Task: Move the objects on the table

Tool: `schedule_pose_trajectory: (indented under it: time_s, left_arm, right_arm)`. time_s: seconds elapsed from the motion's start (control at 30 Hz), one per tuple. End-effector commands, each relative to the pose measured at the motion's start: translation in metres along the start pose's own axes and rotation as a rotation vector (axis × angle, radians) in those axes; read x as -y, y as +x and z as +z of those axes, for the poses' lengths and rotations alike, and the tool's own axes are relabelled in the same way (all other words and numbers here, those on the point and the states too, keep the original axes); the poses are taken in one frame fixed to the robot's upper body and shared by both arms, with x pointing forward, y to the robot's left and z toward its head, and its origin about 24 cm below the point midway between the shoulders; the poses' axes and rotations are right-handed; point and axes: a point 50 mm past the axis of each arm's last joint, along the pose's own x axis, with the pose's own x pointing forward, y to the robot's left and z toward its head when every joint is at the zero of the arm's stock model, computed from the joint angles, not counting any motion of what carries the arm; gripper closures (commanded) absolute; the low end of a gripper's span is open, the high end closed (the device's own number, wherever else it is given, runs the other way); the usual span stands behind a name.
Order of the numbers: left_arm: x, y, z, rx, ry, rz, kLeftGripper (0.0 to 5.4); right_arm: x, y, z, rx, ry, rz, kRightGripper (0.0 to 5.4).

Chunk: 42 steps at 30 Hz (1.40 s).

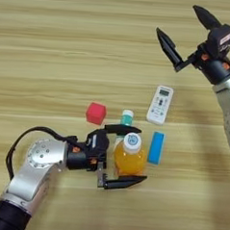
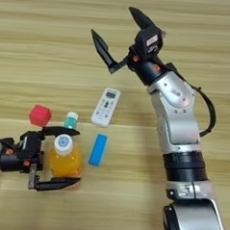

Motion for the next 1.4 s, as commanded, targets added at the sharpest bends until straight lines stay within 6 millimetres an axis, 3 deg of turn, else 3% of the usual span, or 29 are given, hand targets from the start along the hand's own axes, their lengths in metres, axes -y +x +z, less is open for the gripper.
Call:
schedule_pose_trajectory:
  time_s: [0.03,0.4,0.93,1.2,1.4]
  left_arm:
    - [0.001,-0.001,0.016,0.044,0.038,0.004,0.03]
    - [-0.003,0.003,0.057,0.204,0.117,0.054,0.03]
    - [-0.016,-0.01,0.113,0.462,0.16,0.205,0.03]
    - [-0.047,-0.02,0.123,0.499,0.198,0.467,0.03]
    - [-0.069,-0.029,0.116,0.428,0.221,0.661,0.03]
  right_arm:
    - [0.003,0.002,0.003,0.005,0.0,0.006,0.0]
    - [0.004,0.002,0.001,0.002,0.002,0.003,0.0]
    - [0.003,0.002,0.0,0.0,0.008,-0.004,0.0]
    - [0.004,0.001,-0.001,-0.003,0.009,-0.011,0.0]
    - [0.004,0.001,-0.001,-0.004,0.01,-0.013,0.0]
